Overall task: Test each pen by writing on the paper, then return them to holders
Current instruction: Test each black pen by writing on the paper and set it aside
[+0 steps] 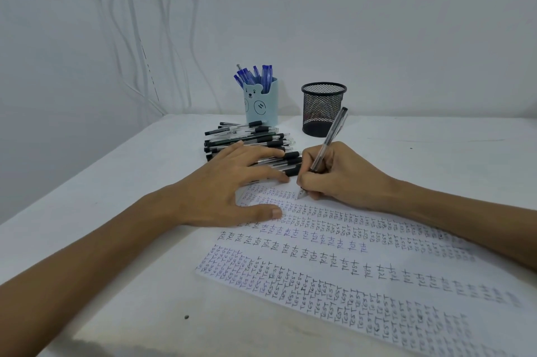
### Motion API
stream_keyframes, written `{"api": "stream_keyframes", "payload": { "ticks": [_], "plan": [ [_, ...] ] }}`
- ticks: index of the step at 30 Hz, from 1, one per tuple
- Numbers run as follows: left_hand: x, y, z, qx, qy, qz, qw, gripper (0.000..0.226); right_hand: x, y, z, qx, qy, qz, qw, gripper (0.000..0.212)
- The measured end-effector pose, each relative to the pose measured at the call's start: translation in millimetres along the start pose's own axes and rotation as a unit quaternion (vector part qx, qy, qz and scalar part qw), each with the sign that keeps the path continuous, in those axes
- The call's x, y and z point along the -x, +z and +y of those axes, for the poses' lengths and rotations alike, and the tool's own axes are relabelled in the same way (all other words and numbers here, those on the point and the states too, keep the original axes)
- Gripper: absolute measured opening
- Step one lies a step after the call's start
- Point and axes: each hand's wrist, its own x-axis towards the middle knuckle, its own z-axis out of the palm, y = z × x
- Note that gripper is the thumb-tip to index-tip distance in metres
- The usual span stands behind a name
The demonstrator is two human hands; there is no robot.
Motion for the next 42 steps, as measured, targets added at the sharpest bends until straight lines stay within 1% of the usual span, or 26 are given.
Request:
{"api": "stream_keyframes", "payload": {
  "ticks": [5,16,20,29,42],
  "plan": [
    [0.6,-0.5,-0.5,-0.002,-0.001,-0.004,1.000,0.060,-1.0,0.8,1.4,-0.018,0.017,0.015,1.000,0.011],
    [-0.1,0.4,-2.5,-0.005,-0.001,-0.008,1.000,0.060,-0.5,1.0,0.1,-0.003,0.019,0.011,1.000,0.009],
    [-0.1,-0.1,-2.3,-0.001,-0.001,-0.009,1.000,0.059,-1.2,1.2,1.1,0.003,0.020,0.026,0.999,0.010],
    [0.2,-0.7,-1.1,-0.001,-0.002,-0.010,1.000,0.059,-1.1,0.1,1.9,-0.009,0.022,0.013,1.000,0.012],
    [0.1,-0.8,-1.6,-0.002,-0.001,-0.012,1.000,0.060,-0.9,0.0,1.0,-0.016,0.029,0.022,0.999,0.012]
  ]
}}
